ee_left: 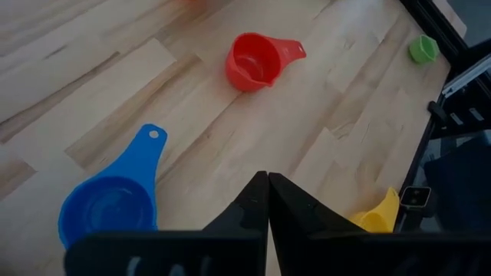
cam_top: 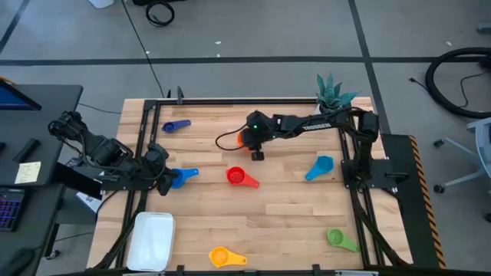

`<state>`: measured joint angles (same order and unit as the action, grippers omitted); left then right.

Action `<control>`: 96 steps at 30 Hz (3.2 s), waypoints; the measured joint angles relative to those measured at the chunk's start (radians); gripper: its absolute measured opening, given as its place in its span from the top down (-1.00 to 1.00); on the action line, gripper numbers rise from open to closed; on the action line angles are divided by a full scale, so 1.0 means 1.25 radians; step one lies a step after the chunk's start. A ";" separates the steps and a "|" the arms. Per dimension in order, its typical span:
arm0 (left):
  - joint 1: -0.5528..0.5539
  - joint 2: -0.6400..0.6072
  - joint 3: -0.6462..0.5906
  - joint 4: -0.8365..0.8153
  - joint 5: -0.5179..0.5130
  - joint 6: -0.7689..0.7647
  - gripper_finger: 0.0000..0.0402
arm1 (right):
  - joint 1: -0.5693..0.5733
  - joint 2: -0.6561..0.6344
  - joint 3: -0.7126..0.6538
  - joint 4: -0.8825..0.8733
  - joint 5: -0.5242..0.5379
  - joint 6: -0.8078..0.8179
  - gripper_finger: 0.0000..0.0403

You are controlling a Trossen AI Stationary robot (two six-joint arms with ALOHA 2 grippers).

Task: Nest measuring cups in basket
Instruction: Stack the dark blue measuring cup on top of the orange measuring cup

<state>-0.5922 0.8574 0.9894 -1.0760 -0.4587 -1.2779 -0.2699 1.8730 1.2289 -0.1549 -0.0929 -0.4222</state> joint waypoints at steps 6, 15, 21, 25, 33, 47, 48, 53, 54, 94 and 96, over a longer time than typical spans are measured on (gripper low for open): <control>0.000 0.003 0.000 -0.045 0.017 -0.080 0.74 | 0.002 -0.066 0.000 0.026 0.064 -0.021 0.24; 0.000 0.050 -0.001 -0.074 0.051 -0.098 0.37 | 0.002 -0.176 0.000 0.029 0.166 -0.042 0.23; 0.000 0.157 -0.001 -0.146 0.052 -0.086 0.23 | 0.002 -0.261 0.000 0.038 0.207 -0.042 0.23; 0.007 0.235 -0.001 -0.141 0.078 -0.099 0.21 | 0.002 -0.305 0.000 0.040 0.207 -0.041 0.23; 0.060 0.396 -0.001 -0.141 0.161 -0.141 0.21 | 0.001 -0.365 0.000 0.040 0.208 -0.039 0.23; 0.096 0.539 -0.001 -0.093 0.161 -0.080 0.21 | 0.000 -0.399 0.000 0.040 0.208 -0.039 0.23; 0.096 0.545 -0.001 -0.083 0.161 -0.074 0.21 | 0.000 -0.399 0.000 0.040 0.209 -0.039 0.23; 0.099 0.575 -0.002 -0.064 0.162 -0.040 0.21 | 0.000 -0.401 0.000 0.039 0.225 -0.041 0.23; 0.100 0.580 -0.002 -0.065 0.161 -0.040 0.21 | 0.000 -0.401 0.000 0.040 0.226 -0.041 0.23; 0.210 0.544 -0.127 0.044 0.313 0.116 0.95 | -0.023 -0.432 0.000 0.089 0.291 -0.042 0.23; 0.250 0.520 -0.101 0.038 0.310 0.174 0.95 | -0.024 -0.450 0.000 0.091 0.292 -0.042 0.23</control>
<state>-0.2799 1.5080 0.8628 -1.0285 -0.0712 -1.0603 -0.2995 1.3102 1.2289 -0.0412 0.2718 -0.4747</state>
